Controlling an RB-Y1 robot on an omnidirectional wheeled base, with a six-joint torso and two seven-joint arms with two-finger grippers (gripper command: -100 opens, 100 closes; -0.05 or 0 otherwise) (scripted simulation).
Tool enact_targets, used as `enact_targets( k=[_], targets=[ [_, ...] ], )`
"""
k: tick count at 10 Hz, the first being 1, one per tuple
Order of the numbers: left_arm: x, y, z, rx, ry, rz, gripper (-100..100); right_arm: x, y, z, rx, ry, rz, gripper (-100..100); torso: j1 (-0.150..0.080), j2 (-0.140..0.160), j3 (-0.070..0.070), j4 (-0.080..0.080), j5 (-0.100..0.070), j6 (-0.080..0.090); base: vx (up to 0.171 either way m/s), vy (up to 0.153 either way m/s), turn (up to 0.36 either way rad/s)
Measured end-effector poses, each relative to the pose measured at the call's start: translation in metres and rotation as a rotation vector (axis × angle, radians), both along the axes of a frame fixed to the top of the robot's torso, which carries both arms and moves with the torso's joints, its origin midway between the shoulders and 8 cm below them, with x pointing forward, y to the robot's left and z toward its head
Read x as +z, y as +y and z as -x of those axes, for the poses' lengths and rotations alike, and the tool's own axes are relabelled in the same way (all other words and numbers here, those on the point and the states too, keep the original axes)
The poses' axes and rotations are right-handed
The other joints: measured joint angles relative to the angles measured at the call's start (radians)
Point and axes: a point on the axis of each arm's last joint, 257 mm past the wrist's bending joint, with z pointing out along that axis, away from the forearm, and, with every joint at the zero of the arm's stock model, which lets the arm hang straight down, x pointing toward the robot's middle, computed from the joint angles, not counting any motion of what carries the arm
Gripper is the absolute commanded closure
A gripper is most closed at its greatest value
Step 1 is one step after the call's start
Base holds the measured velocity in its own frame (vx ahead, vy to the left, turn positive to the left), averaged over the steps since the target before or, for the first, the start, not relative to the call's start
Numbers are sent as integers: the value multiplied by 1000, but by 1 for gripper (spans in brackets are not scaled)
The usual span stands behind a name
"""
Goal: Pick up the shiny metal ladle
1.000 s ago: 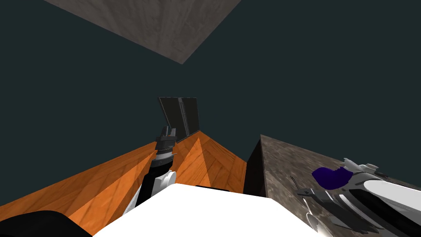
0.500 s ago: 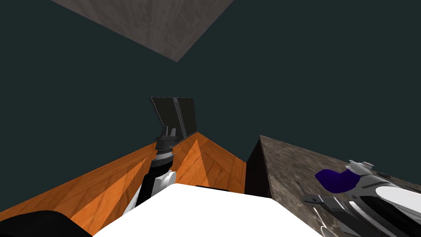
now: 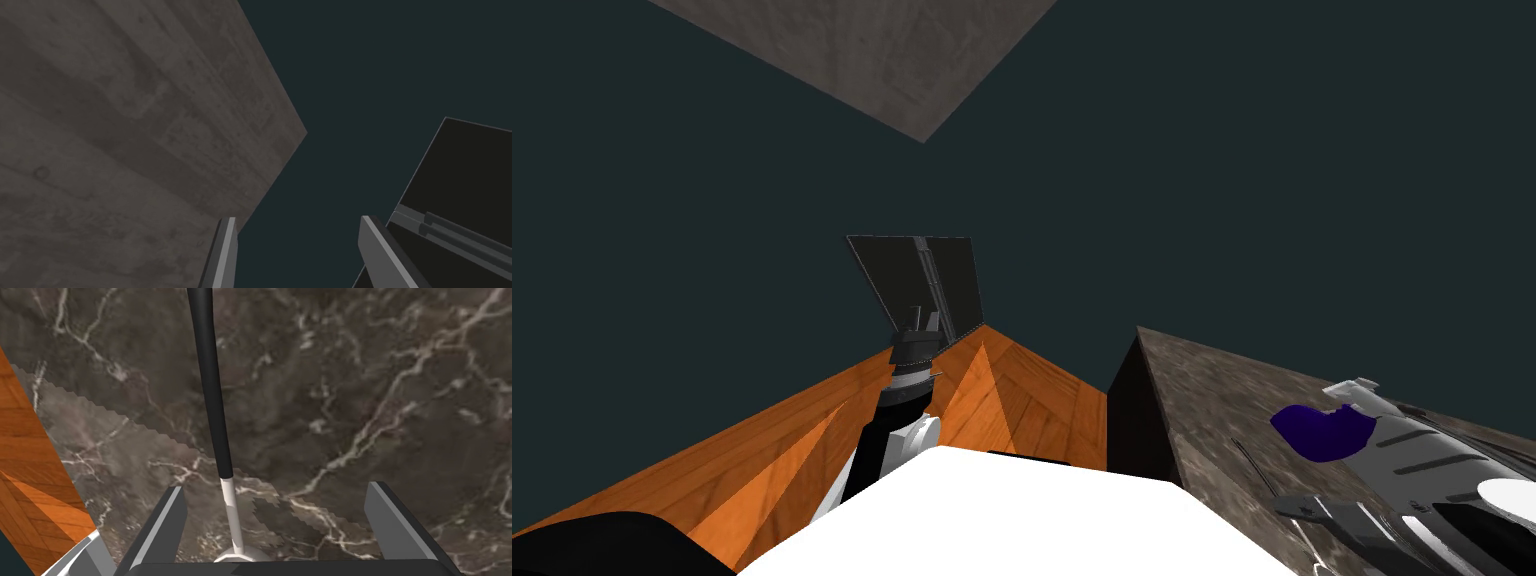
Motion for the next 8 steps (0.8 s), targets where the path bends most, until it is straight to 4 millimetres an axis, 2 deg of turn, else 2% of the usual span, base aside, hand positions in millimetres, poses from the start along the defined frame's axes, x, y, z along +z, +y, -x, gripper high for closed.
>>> enact_targets(
  k=[2,4,8],
  targets=[
    [0,0,0,0,0,0,0,-2,-3,4,29,-5,-2,-100,1,0,0,0,0,1,122,74,-175],
    [0,0,0,0,0,0,0,-2,-7,12,57,-6,-3,-100,0,1,0,0,0,0,49,30,1],
    [0,0,0,0,0,0,0,-3,-13,24,107,-15,-5,-100,-1,2,1,0,0,-1,107,63,-150]
  ],
)
